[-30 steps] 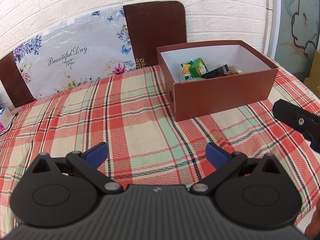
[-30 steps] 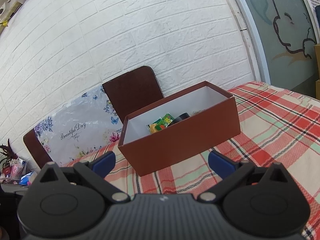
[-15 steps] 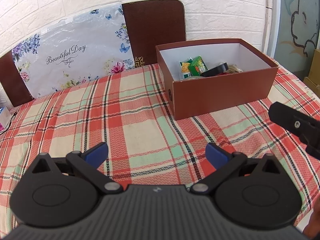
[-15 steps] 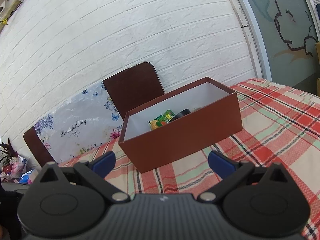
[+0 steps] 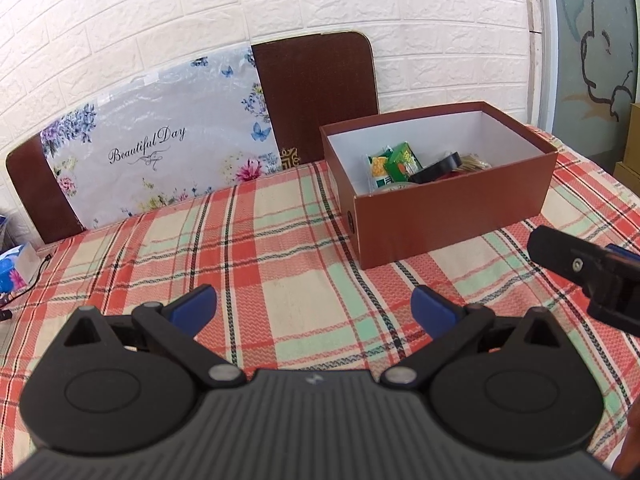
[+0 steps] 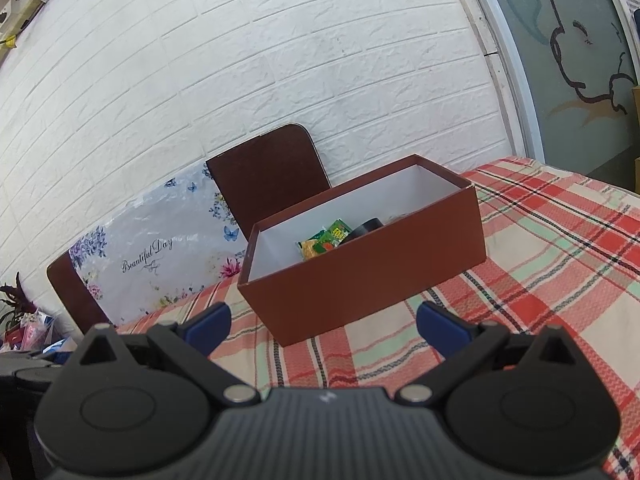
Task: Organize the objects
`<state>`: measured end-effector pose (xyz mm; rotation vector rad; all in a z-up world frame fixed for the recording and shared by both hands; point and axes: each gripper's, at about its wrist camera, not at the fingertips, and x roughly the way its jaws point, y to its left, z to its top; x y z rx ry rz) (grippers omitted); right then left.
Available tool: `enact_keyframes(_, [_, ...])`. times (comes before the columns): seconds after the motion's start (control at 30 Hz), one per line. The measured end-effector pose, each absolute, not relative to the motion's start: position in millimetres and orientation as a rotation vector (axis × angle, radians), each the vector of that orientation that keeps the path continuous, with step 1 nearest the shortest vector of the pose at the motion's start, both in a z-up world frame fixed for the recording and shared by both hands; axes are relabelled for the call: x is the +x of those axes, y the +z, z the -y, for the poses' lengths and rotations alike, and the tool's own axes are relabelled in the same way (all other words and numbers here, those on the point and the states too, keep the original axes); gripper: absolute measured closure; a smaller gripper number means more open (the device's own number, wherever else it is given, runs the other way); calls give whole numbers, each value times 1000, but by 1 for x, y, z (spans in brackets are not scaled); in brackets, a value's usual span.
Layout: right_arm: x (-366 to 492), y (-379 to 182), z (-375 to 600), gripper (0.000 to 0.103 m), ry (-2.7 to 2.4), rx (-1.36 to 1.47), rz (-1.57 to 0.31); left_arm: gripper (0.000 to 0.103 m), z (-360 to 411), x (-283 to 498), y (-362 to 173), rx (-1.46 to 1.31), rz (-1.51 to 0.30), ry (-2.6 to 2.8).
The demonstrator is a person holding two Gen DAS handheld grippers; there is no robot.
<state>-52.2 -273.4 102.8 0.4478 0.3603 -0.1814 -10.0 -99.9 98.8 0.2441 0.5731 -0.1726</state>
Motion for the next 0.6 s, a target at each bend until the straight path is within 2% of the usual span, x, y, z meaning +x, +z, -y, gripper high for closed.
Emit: enact_keyframes(0.6, [-57, 106, 271, 0, -178, 442, -349, 0, 97, -11, 101, 211, -587, -166])
